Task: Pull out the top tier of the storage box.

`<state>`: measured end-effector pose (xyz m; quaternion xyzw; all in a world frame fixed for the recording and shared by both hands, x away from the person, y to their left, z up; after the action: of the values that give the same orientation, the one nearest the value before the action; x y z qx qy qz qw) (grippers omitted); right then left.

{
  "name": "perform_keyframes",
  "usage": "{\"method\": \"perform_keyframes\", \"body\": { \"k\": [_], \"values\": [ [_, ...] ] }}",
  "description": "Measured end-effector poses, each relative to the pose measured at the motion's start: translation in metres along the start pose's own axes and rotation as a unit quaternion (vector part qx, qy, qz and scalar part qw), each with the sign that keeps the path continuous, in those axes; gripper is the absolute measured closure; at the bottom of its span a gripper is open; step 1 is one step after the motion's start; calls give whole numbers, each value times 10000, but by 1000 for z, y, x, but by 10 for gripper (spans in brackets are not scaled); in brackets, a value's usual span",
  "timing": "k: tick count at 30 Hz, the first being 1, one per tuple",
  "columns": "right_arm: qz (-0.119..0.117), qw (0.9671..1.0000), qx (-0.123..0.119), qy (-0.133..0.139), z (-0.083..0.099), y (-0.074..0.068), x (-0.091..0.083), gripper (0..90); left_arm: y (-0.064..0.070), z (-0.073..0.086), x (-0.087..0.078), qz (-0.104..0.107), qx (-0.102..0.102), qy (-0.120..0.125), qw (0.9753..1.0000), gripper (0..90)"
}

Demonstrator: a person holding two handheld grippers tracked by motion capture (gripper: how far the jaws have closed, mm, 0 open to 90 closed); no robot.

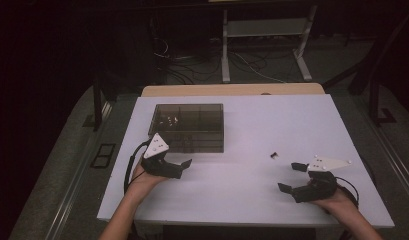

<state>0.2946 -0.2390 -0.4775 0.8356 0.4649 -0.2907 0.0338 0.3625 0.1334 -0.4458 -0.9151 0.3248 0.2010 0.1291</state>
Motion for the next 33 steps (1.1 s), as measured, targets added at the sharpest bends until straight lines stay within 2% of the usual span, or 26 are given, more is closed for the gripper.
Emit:
{"method": "perform_keyframes", "body": {
  "k": [4,18,20,27,33],
  "values": [
    [-13,10000,-16,-10,0,-1,0,82,-1,0,-1,-41,28,13,10000,0],
    [-16,10000,-45,-18,1,-2,0,82,0,2,-1,-261,317,14,9992,0],
    [-4,10000,-60,-33,1,-2,1,82,0,2,-1,-301,431,19,9986,0],
    [-6,9999,-91,-46,2,-2,1,82,2,3,0,-378,598,21,9975,0],
    [-1,9999,-97,-53,2,-3,1,82,4,3,0,-494,801,26,9956,0]
  ]
}}
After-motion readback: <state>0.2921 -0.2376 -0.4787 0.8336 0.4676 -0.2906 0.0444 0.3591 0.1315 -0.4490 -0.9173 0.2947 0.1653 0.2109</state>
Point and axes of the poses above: each handheld gripper's, and its own axes: x roughly forward along the jaws, z roughly out of its underside, y roughly to its right, the point moved 7 cm from there along x, roughly forward along the jaws, and after that the axes turned 8 degrees about -z, right-handed, at the moved point
